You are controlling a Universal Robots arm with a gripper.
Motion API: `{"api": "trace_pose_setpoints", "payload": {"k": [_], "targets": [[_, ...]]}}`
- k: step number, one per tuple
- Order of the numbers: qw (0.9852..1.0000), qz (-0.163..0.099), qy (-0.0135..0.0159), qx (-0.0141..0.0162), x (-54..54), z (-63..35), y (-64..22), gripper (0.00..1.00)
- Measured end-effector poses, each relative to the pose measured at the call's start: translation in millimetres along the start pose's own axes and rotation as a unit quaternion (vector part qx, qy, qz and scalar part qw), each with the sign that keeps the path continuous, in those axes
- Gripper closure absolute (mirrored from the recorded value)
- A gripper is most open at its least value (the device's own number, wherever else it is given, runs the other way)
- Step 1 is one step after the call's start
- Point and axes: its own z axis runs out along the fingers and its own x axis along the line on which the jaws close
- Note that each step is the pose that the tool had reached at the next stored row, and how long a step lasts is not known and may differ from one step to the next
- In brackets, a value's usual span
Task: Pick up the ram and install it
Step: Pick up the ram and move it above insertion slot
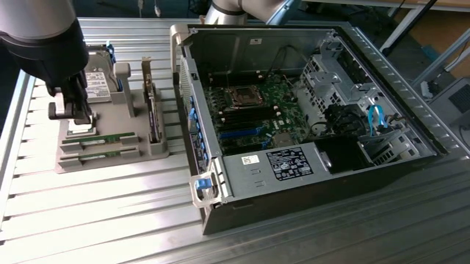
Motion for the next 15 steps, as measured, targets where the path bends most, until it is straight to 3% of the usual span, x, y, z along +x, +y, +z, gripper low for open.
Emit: {"api": "trace_pose_setpoints", "payload": {"k": [15], "targets": [[1.0000, 0.000, 0.0000, 0.0000, 0.8, 25.2, -1.0, 0.76]]}}
